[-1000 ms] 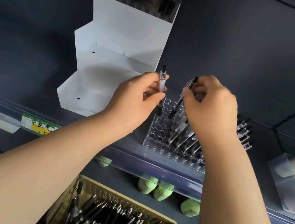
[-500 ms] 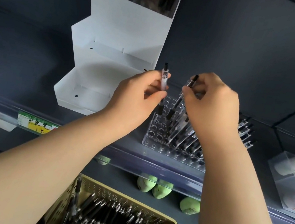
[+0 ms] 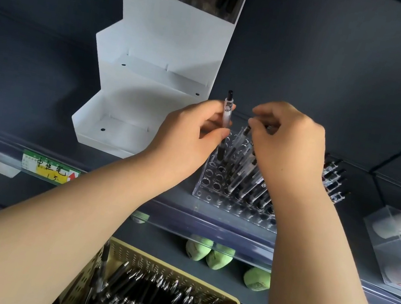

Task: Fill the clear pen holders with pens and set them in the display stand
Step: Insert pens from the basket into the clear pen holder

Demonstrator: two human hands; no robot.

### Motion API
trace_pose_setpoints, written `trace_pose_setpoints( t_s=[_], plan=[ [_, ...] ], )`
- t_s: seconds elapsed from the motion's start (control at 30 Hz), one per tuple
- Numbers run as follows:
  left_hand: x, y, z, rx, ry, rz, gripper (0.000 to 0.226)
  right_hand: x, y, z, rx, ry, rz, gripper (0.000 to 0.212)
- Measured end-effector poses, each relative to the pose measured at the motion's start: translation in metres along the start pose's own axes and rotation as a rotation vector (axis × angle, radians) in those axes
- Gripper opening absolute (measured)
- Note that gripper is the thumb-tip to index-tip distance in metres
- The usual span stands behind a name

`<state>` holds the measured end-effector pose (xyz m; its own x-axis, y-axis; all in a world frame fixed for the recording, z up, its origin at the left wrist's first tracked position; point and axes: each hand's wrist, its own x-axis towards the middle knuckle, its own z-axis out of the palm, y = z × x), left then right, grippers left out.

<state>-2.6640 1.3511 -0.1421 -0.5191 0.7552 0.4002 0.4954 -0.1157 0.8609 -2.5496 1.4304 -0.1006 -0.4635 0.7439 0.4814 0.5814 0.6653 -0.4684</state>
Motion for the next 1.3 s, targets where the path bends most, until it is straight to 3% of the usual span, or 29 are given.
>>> trace_pose_setpoints(
  t_s=[0.43, 0.93, 1.2, 1.3],
  plan=[
    [-0.002, -0.008, 0.017, 0.095, -0.066, 0.045, 0.025, -0.002, 0.0, -0.005, 0.026, 0.071, -0.027, 0.016],
    [-0.002, -0.025, 0.025, 0.284, -0.17, -0.104, 0.027, -0.005, 0.0, -0.011, 0.031, 0.064, -0.056, 0.02],
    [-0.032, -0.017, 0.002, 0.317, -0.095, 0.11, 0.028, -0.048, -0.011, -0.013, -0.003, 0.152, -0.273, 0.016],
    [-0.053, -0.016, -0.004, 0.45, -0.15, 0.246, 0.02, -0.079, -0.012, -0.006, -0.03, 0.071, -0.394, 0.016]
  ],
)
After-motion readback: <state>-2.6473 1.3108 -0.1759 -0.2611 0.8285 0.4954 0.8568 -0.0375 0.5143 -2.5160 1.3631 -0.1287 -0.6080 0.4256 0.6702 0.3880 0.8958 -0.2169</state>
